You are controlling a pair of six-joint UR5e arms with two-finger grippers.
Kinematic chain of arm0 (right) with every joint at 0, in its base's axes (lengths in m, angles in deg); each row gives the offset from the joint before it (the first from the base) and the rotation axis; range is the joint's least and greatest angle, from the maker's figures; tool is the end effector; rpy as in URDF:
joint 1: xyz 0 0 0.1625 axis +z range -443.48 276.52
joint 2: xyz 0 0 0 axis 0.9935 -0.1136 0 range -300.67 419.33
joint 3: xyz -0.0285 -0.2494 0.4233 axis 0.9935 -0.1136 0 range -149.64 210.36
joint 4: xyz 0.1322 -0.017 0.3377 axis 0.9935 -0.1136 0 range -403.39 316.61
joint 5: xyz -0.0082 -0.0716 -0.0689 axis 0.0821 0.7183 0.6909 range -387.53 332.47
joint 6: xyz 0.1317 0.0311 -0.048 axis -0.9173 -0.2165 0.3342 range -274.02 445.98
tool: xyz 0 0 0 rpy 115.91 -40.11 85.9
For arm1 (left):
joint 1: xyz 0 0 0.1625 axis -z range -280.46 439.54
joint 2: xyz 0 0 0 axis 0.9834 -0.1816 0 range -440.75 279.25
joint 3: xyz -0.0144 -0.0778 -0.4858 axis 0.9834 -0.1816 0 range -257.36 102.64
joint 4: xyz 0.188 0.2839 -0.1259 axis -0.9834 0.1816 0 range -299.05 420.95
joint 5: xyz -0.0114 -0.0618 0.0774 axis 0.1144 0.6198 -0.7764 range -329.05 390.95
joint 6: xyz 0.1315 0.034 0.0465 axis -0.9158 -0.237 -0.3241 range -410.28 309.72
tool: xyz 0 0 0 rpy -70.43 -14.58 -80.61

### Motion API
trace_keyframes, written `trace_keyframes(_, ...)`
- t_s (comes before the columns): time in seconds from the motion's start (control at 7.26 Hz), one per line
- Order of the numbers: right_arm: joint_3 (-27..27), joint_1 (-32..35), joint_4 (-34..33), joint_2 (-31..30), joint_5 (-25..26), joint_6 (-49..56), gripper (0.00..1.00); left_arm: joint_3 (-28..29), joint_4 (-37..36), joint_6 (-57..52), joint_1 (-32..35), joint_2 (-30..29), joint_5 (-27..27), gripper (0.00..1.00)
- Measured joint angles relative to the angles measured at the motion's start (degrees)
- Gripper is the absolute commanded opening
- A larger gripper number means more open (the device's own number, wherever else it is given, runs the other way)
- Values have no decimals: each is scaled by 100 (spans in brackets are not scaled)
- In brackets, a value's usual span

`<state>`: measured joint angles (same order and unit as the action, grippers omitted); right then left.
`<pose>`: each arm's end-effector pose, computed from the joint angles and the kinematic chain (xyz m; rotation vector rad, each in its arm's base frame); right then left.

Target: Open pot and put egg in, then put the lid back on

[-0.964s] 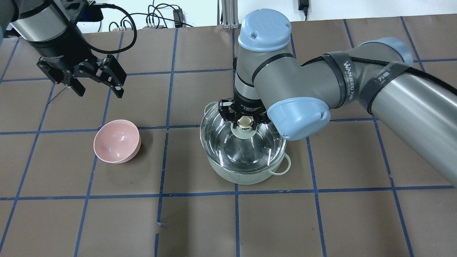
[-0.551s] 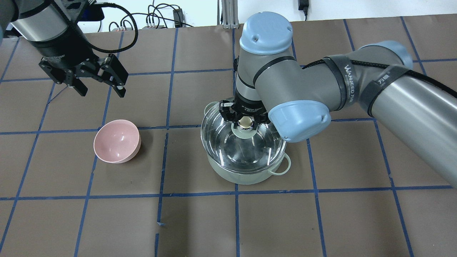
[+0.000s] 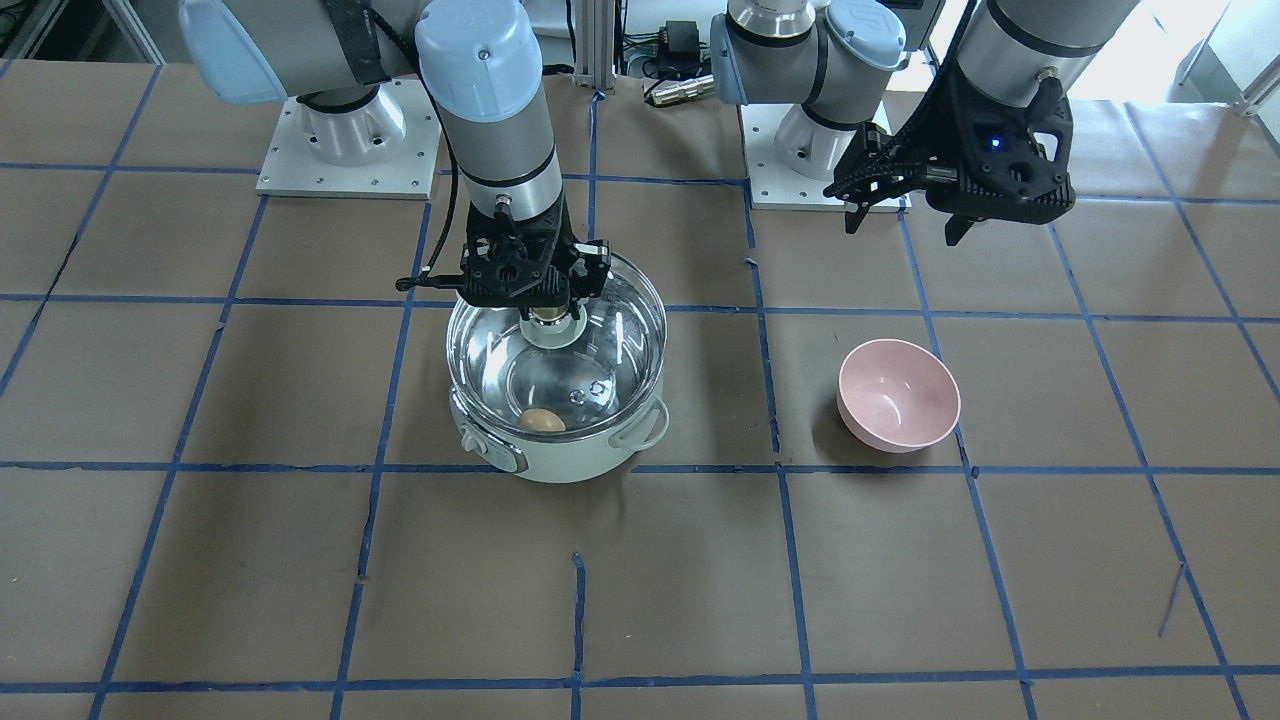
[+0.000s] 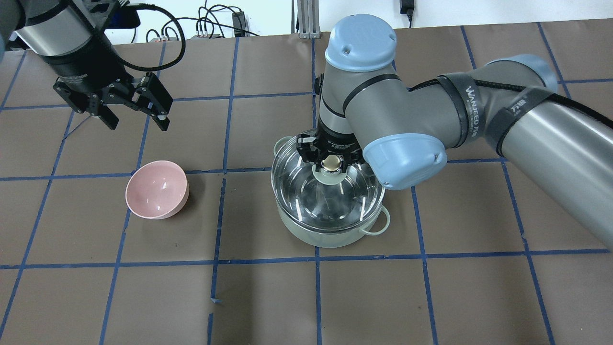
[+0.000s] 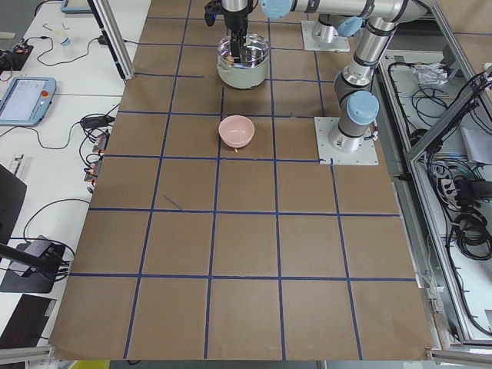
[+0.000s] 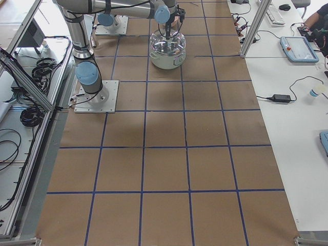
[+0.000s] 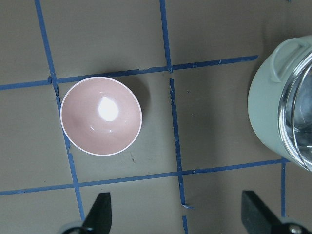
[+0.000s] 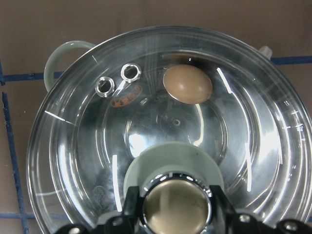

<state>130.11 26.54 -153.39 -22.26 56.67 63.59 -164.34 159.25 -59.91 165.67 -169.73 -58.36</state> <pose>0.3090 -0.4165 0.4045 0.0604 3.0350 0.0101 -0.1066 -0.4250 0.5279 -0.1562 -3.1149 -0.1128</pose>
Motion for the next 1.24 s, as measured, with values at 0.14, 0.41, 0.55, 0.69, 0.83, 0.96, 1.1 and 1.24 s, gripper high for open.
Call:
trace_keyframes(0.14,6,0,-2,0,0,3,35,-2,-2,-2,0,3,1,94)
trace_keyframes(0.41,18,2,-3,-2,0,-1,36,-9,-4,0,-1,3,1,94)
trace_keyframes(0.55,20,2,-3,0,0,-1,37,-11,-6,-1,-2,7,1,94)
trace_keyframes(0.69,20,2,-3,2,0,-3,38,-15,-10,-2,-2,10,1,94)
trace_keyframes(0.83,19,2,-3,3,0,-5,40,-18,-11,-3,-3,11,1,94)
trace_keyframes(0.96,18,2,-2,2,0,-5,51,-20,-12,-3,-3,12,1,94)
trace_keyframes(1.1,18,4,2,-1,0,-6,58,-21,-13,-3,-2,12,1,94)
trace_keyframes(1.24,18,8,4,-4,0,-7,60,-21,-12,-3,-1,12,1,94)
